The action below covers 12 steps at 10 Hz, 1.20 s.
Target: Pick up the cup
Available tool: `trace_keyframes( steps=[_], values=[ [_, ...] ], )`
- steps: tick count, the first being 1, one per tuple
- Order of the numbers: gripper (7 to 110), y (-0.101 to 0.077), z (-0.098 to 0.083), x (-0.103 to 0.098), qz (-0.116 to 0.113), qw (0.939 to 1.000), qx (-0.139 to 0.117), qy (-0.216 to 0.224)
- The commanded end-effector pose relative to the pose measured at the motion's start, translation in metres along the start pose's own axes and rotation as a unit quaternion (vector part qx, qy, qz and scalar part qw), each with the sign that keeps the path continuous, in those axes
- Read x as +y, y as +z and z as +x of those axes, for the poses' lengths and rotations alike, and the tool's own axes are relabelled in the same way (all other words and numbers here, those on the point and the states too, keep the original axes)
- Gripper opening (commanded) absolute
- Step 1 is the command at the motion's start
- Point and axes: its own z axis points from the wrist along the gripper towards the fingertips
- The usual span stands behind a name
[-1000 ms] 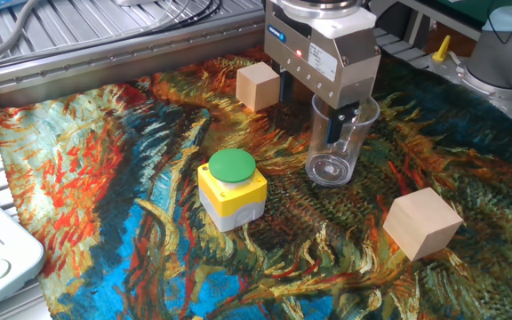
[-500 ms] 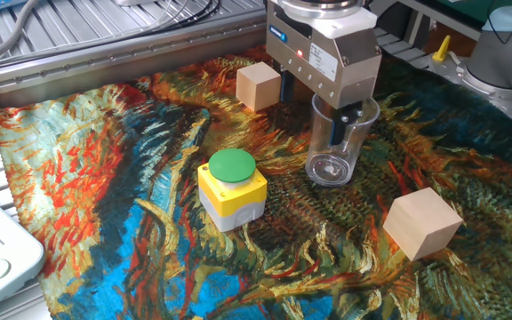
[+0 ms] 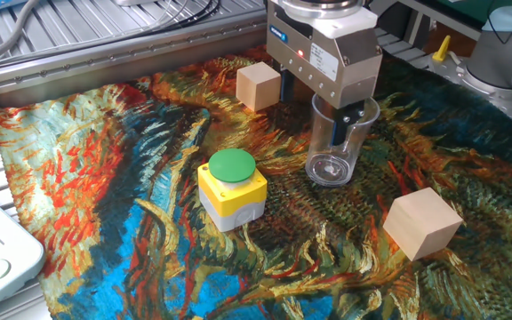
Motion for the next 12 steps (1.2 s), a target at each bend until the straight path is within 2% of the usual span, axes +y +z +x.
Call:
trace_keyframes(
  steps=[1, 3, 6, 8, 9, 10, 12],
  values=[
    [110, 0.001, -0.006, -0.003, -0.004, 0.9999, -0.001, 0.010],
    [110, 0.008, -0.011, -0.009, -0.002, 0.9999, -0.006, 0.014],
    [110, 0.006, 0.011, -0.001, -0.015, 0.9998, -0.002, 0.015],
    [110, 0.004, 0.024, 0.007, -0.013, 0.9993, -0.005, 0.035],
    [88, 0.006, 0.031, 0.008, -0.006, 0.9994, -0.005, 0.035],
    [88, 0.004, 0.037, 0.013, -0.009, 0.9994, -0.008, 0.032],
    [88, -0.002, 0.042, 0.005, 0.007, 0.9998, -0.019, 0.008]
  ],
)
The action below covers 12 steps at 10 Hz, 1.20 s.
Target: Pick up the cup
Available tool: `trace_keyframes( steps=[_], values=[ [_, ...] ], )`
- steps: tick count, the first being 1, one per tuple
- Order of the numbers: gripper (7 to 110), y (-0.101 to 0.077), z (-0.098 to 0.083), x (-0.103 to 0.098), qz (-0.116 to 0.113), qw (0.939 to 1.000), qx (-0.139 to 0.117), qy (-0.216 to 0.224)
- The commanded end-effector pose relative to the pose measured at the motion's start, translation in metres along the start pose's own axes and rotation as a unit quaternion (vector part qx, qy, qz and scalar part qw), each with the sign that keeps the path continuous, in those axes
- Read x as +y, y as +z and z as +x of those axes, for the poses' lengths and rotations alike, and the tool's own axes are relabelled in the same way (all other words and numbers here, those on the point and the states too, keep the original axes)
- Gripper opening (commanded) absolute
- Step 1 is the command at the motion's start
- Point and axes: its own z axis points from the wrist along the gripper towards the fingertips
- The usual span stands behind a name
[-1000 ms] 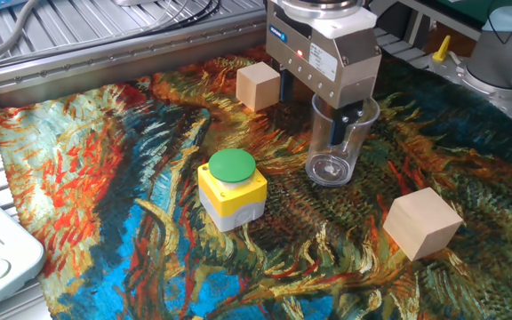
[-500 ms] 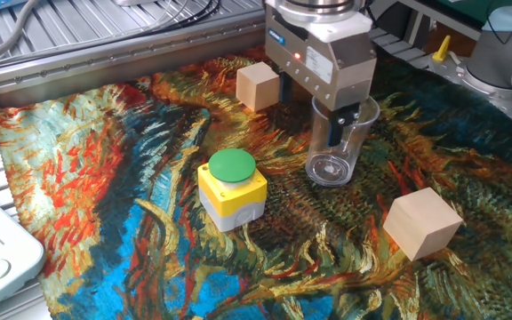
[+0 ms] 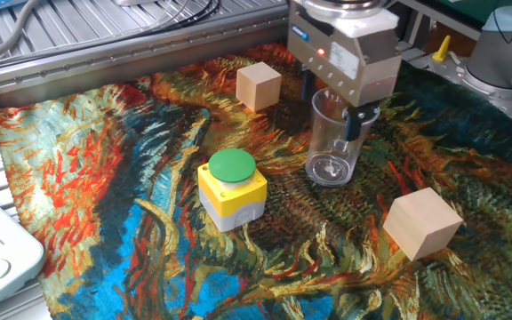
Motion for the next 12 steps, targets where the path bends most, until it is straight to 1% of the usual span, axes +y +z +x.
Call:
trace_keyframes(
  steps=[1, 3, 4, 5, 7, 8, 10, 11, 12],
  values=[
    [88, -0.007, 0.013, -0.002, 0.005, 0.9998, -0.012, -0.017],
    [88, -0.004, 0.007, -0.002, -0.005, 0.9992, -0.027, -0.028],
    [88, -0.003, 0.007, -0.001, -0.010, 0.9990, -0.026, -0.035],
    [110, -0.004, 0.006, 0.004, -0.020, 0.9988, -0.026, -0.037],
    [110, 0.001, -0.001, 0.003, -0.018, 0.9985, -0.030, -0.042],
    [110, 0.003, -0.001, 0.001, -0.012, 0.9985, -0.030, -0.045],
    [110, 0.005, 0.008, 0.002, -0.004, 0.9989, -0.022, -0.042],
    [110, 0.008, 0.010, 0.001, -0.002, 0.9986, -0.027, -0.045],
    [110, 0.013, 0.015, 0.002, -0.006, 0.9985, -0.029, -0.045]
  ],
)
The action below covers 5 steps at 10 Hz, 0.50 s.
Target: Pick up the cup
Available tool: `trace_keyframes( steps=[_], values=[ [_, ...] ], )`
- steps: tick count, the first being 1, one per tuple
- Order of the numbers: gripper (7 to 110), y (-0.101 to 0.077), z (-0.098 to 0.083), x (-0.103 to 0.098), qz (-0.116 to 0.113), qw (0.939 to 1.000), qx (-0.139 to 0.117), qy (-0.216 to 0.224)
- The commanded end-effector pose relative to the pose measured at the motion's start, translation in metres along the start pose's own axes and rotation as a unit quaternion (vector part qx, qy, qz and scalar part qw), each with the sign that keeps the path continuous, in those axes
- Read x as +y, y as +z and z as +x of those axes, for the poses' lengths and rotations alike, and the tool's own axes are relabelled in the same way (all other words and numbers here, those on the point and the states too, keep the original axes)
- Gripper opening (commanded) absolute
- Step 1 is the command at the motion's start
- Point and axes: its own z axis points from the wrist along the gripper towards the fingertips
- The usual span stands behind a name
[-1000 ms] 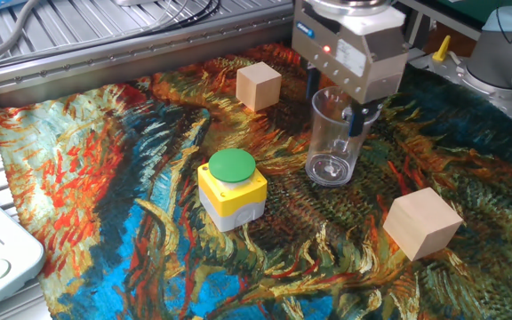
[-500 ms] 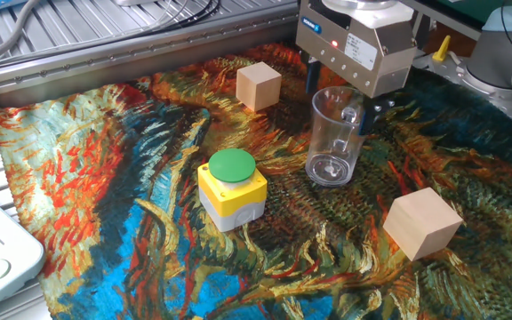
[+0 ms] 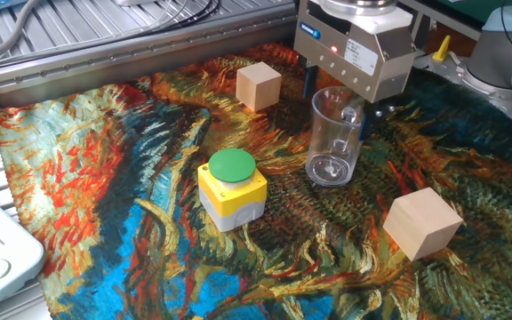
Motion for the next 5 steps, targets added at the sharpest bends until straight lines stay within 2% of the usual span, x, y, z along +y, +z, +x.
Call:
trace_keyframes(
  steps=[1, 5],
  values=[
    [110, 0.0124, 0.0113, 0.0038, -0.005, 0.9999, -0.009, 0.002],
    [110, 0.0123, 0.0182, -0.0021, 0.012, 0.9999, -0.010, 0.002]
  ],
)
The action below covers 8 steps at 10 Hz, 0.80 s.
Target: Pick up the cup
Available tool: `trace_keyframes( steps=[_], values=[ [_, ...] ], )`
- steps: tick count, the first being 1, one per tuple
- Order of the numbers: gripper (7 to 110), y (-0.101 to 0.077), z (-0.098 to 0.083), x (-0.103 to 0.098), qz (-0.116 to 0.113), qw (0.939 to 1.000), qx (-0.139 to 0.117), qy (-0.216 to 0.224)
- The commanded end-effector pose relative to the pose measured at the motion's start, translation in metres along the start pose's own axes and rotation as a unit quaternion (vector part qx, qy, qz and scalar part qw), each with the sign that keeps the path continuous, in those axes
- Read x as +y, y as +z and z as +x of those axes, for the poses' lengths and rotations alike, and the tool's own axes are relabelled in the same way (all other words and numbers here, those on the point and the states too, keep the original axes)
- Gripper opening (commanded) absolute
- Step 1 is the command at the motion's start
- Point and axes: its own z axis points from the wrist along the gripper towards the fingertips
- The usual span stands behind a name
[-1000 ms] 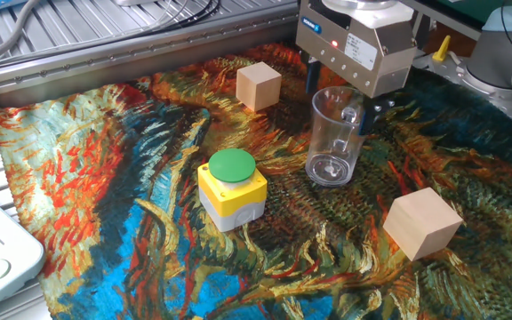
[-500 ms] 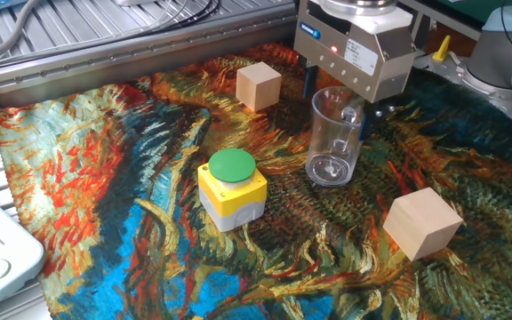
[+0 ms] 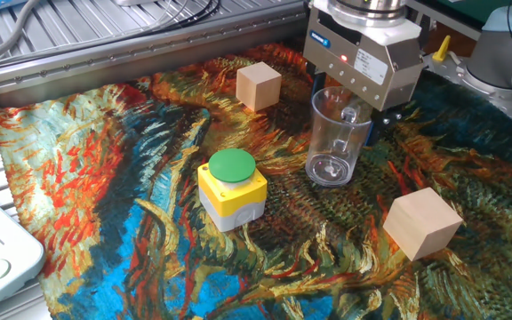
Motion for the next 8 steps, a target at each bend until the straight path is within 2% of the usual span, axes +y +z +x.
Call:
trace_keyframes(
  steps=[1, 6, 8],
  values=[
    [110, -0.001, 0.004, -0.001, 0.002, 1.0000, -0.003, 0.001],
    [110, -0.005, -0.003, 0.002, -0.006, 0.9998, -0.017, 0.002],
    [110, -0.010, -0.007, -0.003, -0.005, 0.9999, -0.012, 0.002]
  ],
)
